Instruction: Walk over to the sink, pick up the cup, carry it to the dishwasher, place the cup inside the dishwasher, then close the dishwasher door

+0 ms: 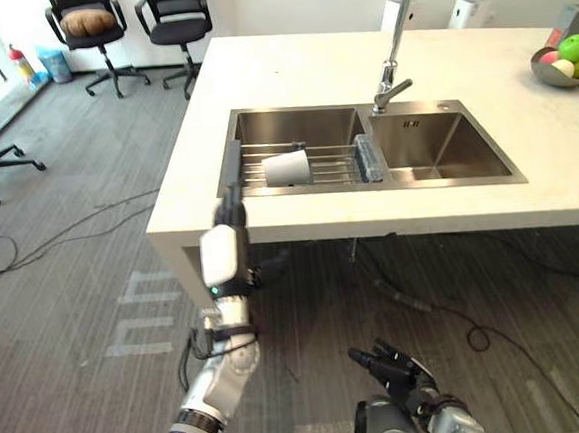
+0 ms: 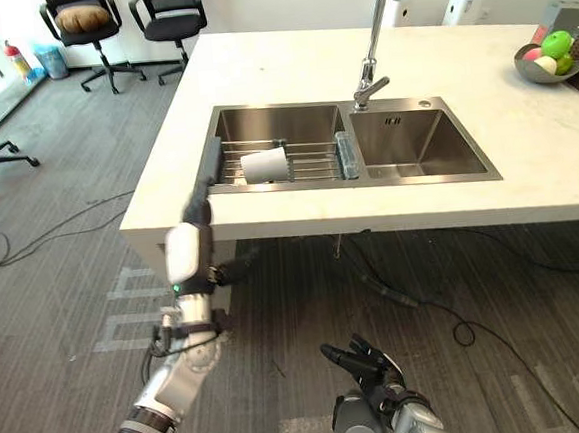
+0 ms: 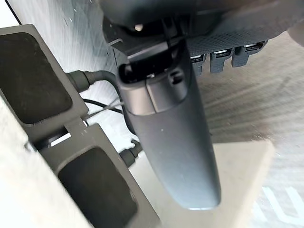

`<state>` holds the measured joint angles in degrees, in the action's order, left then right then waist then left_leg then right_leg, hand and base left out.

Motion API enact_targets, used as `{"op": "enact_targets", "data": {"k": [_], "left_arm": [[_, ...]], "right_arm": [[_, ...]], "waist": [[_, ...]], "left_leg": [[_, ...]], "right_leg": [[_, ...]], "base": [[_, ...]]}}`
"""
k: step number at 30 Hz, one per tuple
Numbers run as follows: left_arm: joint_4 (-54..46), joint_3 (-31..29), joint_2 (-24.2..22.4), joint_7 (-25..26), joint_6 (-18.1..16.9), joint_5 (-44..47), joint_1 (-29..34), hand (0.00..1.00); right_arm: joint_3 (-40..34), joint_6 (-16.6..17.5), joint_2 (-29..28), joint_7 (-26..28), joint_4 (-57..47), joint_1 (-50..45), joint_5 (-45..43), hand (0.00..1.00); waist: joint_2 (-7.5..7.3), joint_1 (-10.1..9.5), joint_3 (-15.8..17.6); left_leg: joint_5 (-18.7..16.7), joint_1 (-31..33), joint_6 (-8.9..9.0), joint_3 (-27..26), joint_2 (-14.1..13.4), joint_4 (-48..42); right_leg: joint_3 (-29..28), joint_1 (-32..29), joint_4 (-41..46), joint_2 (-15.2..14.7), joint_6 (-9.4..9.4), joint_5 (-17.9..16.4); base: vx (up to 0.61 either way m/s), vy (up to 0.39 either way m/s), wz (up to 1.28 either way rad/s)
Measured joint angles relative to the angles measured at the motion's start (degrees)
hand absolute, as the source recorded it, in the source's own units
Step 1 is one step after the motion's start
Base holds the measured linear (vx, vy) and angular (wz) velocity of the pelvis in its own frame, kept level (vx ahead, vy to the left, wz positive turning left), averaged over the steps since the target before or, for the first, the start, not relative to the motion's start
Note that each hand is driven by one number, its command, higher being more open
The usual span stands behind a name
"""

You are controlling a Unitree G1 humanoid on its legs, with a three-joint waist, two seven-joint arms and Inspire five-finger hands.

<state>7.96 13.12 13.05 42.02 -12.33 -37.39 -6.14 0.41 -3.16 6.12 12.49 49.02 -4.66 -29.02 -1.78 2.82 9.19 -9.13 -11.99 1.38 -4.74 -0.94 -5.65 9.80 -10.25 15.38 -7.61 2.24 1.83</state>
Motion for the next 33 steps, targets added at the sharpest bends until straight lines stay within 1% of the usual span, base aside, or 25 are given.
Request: {"op": "enact_targets", "data": {"k": [1,2,3,4,6,8,9,10,11,12,13,14,15,16,17,18,19,20,22,24,27,32,33], "left_arm": [[-1.25,-1.32,0.64,1.53,-1.44,-0.36,0.18,1.00],[-1.49,-1.77,-0.11,2.31,-1.64,-0.47,0.74,1.00],[-1.61,-1.84,-1.03,3.16,-2.53,-0.93,1.22,1.00],[-1.62,-1.37,-1.61,3.26,-3.56,-1.80,1.19,1.00],[-1.63,-0.78,-1.84,2.92,-4.20,-3.32,1.30,1.00],[-1.63,-0.75,-1.86,1.57,-4.20,-3.40,2.21,1.00],[-1.75,-0.73,-1.81,-0.15,-3.81,-3.35,2.86,1.00],[-2.39,-0.66,-1.71,-2.64,-3.40,-3.29,3.15,1.00],[-3.10,-0.49,-1.53,-3.99,-3.11,-3.35,3.21,1.00],[-4.86,-0.29,-0.93,-8.31,-2.49,-3.67,3.19,1.00],[-5.67,-0.21,-0.42,-10.78,-2.40,-4.06,3.16,1.00],[-6.82,0.78,1.25,-15.40,-1.99,-4.64,2.60,1.00],[-7.48,2.15,3.02,-18.12,-1.49,-5.07,1.52,1.00],[-7.93,3.90,5.70,-22.89,-0.88,-5.05,-1.25,1.00],[-7.91,4.35,6.55,-24.80,-0.33,-4.66,-2.51,1.00],[-7.74,4.82,7.59,-28.13,1.36,-4.15,-4.99,1.00],[-7.53,4.80,8.07,-29.05,2.12,-3.99,-5.69,1.00],[-7.52,4.73,9.53,-30.98,3.43,-2.29,-7.17,1.00],[-7.24,4.72,12.50,-34.87,5.80,1.89,-10.36,1.00],[-5.39,4.75,14.30,-37.59,7.64,4.86,-13.66,1.00],[-0.36,4.97,16.35,-41.00,11.00,7.94,-19.30,1.00],[4.40,6.28,18.64,-45.02,13.48,11.43,-23.38,1.00],[5.74,6.52,18.74,-46.59,14.18,13.65,-24.44,1.00]], "right_arm": [[0.13,-0.76,-0.21,0.00,0.08,0.00,0.40,1.00],[0.04,-1.64,0.38,0.00,0.19,0.32,1.12,1.00],[0.06,-2.93,1.33,0.45,0.19,0.19,2.26,1.00],[0.05,-4.08,1.74,0.82,0.56,0.79,2.71,1.00],[0.06,-5.87,1.85,1.50,1.47,1.89,4.00,1.00],[0.12,-7.15,2.24,2.89,1.48,2.13,5.68,1.00],[0.12,-7.81,2.64,3.76,1.47,2.12,5.99,1.00],[0.24,-8.55,3.11,4.37,1.49,2.19,6.15,1.00],[0.37,-8.82,3.30,4.58,1.49,2.19,6.18,1.00],[0.68,-9.44,3.61,5.14,1.74,2.20,6.18,1.00],[0.90,-9.75,3.59,5.39,2.07,2.31,6.15,1.00],[1.10,-10.40,3.82,5.66,2.49,2.35,6.16,1.00],[1.09,-10.53,4.15,5.89,2.80,2.41,6.14,1.00],[1.01,-10.47,4.47,6.32,3.11,2.69,6.13,1.00],[1.06,-10.50,4.60,6.39,3.19,2.84,6.14,1.00],[1.06,-10.62,4.95,6.48,3.39,2.88,6.16,1.00],[0.97,-10.46,5.01,6.23,3.91,2.96,6.18,1.00],[0.96,-10.32,4.96,6.33,3.70,2.70,6.13,1.00],[0.95,-10.25,5.04,6.33,3.58,2.85,6.15,1.00],[0.95,-10.21,4.91,6.31,3.59,2.84,6.15,1.00],[1.02,-10.20,4.67,6.31,3.50,2.86,6.15,1.00],[1.06,-10.36,4.42,6.28,3.41,2.95,6.15,1.00],[1.07,-10.37,4.36,6.29,3.33,2.95,6.15,1.00]], "waist": [[-0.51,-0.71,-0.27],[1.16,-0.74,-0.50],[3.02,-0.55,-1.22],[4.18,-0.49,-1.75],[4.31,-0.37,-1.72],[4.27,-0.52,-1.70],[4.26,-0.69,-1.70],[4.48,-0.77,-1.62],[4.72,-0.76,-1.48],[4.92,-0.76,-1.10],[4.90,-0.78,-0.98],[4.83,-0.93,-0.97],[4.78,-0.96,-0.95],[4.89,-0.79,-1.01],[5.16,-0.44,-1.15],[6.12,-0.06,-1.68],[5.95,-0.10,-1.80],[5.68,0.18,-2.06],[5.74,1.01,-2.11],[5.75,1.23,-2.13],[5.79,1.58,-2.19],[5.81,2.91,-2.31],[5.81,3.17,-2.32]], "left_leg": [[-2.74,-1.21,0.26,0.48,-0.26,-1.49],[-3.24,-0.98,0.91,0.45,-1.71,-2.22],[-3.81,-0.68,1.80,0.57,-3.72,-2.61],[-3.91,-0.65,2.01,0.55,-5.27,-2.36],[-3.73,-0.63,2.27,0.39,-7.03,-2.62],[-3.66,0.65,2.39,-0.11,-7.57,-6.38],[-3.58,3.66,2.53,-0.18,-7.67,-12.79],[-3.14,7.61,3.14,-0.62,-8.29,-20.81],[-2.67,9.37,3.43,-1.05,-9.01,-24.60],[-1.71,11.89,3.62,-2.61,-10.80,-31.15],[-1.54,12.48,3.12,-3.73,-11.71,-33.34],[-5.25,12.10,3.03,-6.22,-11.95,-31.60],[-7.25,11.97,3.15,-7.26,-11.04,-26.98],[-6.18,11.61,2.86,-7.03,-8.55,-15.68],[-3.89,11.51,2.47,-6.81,-8.18,-11.02],[3.25,11.60,3.07,-6.70,-8.55,-5.49],[3.40,10.77,2.98,-7.22,-8.22,-4.63],[4.44,9.48,2.59,-7.72,-7.03,-1.98],[6.32,8.19,1.88,-8.07,-5.16,2.08],[7.17,7.49,1.50,-8.04,-4.38,4.06],[7.82,6.59,1.41,-8.06,-3.93,5.97],[8.26,5.62,1.52,-8.59,-3.87,7.70],[8.26,5.38,1.52,-8.91,-3.87,7.91]], "right_leg": [[-2.60,1.10,-1.00,0.39,0.41,2.17],[-2.49,1.29,-1.02,1.69,0.10,2.08],[-2.22,2.34,-2.99,3.58,-0.03,1.79],[-1.30,3.41,-5.24,5.16,-0.69,1.46],[-0.84,4.61,-7.37,7.02,-1.62,1.52],[-1.06,5.78,-8.93,7.63,-2.21,1.23],[-1.23,6.34,-9.80,7.30,-2.32,0.77],[-1.01,7.32,-11.07,7.23,-2.48,0.71],[-0.70,8.18,-12.00,7.49,-2.70,0.79],[-0.22,10.70,-14.18,8.06,-3.58,1.17],[-0.10,11.87,-14.98,8.27,-4.21,1.48],[-0.01,13.34,-15.73,8.08,-4.57,1.37],[0.03,13.56,-15.87,7.44,-4.15,1.65],[0.39,13.53,-16.38,6.32,-3.44,2.13],[0.58,13.46,-16.53,6.30,-3.29,2.23],[0.62,13.32,-16.91,6.93,-2.78,2.25],[0.11,13.51,-17.24,6.71,-2.33,2.51],[-0.24,13.64,-17.92,5.94,-1.79,2.73],[-0.21,13.63,-19.11,4.59,-0.91,3.32],[-0.07,13.96,-19.97,4.17,-0.43,3.66],[0.05,14.06,-20.17,3.95,-0.19,3.63],[-0.17,14.03,-20.19,4.11,-0.02,3.52],[-0.39,14.03,-20.20,4.16,-0.01,3.53]], "base": [[0.40,-0.323,0.11],[0.35,-0.330,0.05],[0.38,-0.322,0.09],[0.35,-0.297,0.15],[0.22,-0.203,0.00],[0.11,-0.119,-0.08],[0.08,-0.093,-0.01],[0.09,-0.083,0.06],[0.11,-0.062,0.18],[0.11,-0.033,0.18],[0.15,-0.028,0.16],[0.14,-0.007,0.07],[0.13,0.021,0.08],[0.08,0.042,0.10],[0.07,0.083,0.09],[0.05,0.086,-0.06],[0.08,0.137,-0.14],[0.06,0.114,-0.16],[0.03,0.094,0.02],[0.01,0.059,0.06],[0.00,0.014,0.01],[0.01,-0.001,-0.04],[-0.01,0.001,-0.11]]}}
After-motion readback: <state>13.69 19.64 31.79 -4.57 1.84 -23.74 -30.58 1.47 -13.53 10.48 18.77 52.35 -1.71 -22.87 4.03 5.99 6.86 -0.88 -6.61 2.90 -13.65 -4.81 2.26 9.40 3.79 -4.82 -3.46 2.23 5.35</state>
